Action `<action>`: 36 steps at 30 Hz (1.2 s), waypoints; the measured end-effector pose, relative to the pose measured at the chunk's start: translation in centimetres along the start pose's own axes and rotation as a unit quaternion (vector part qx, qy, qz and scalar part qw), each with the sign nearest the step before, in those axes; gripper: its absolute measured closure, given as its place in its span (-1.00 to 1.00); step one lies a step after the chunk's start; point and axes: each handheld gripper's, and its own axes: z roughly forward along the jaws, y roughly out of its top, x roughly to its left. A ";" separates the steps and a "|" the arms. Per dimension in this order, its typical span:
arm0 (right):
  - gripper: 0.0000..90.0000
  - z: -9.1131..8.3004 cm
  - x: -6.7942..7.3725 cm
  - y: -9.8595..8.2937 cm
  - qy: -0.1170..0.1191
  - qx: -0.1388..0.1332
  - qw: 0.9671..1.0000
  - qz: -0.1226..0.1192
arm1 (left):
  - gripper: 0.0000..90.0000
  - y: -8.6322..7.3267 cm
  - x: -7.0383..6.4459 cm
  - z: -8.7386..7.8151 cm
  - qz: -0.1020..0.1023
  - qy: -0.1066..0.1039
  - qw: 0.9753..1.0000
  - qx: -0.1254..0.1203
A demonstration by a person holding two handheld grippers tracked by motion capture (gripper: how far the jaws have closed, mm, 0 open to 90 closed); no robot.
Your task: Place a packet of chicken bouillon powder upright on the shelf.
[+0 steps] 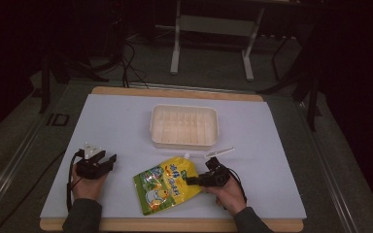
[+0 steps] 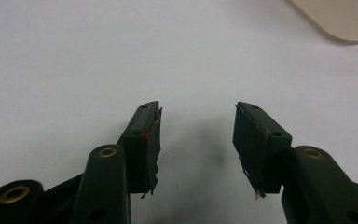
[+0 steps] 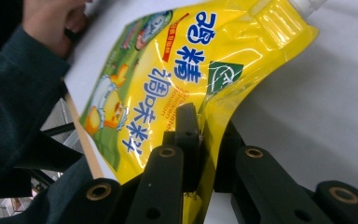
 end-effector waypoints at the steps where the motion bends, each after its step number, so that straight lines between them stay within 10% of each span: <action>1: 0.94 -0.2 0.2 0.2 0.004 -0.005 1.000 -0.003 | 0.13 0.0 0.0 0.0 0.000 0.000 1.000 0.000; 22: 1.00 -1.8 3.5 3.1 0.032 -0.027 0.998 -0.051 | 0.13 0.0 0.0 0.0 -0.002 -0.001 1.000 -0.002; 36: 1.00 -1.9 5.6 4.8 0.091 -0.058 0.992 -0.067 | 0.12 0.0 0.0 0.0 -0.003 -0.001 1.000 -0.003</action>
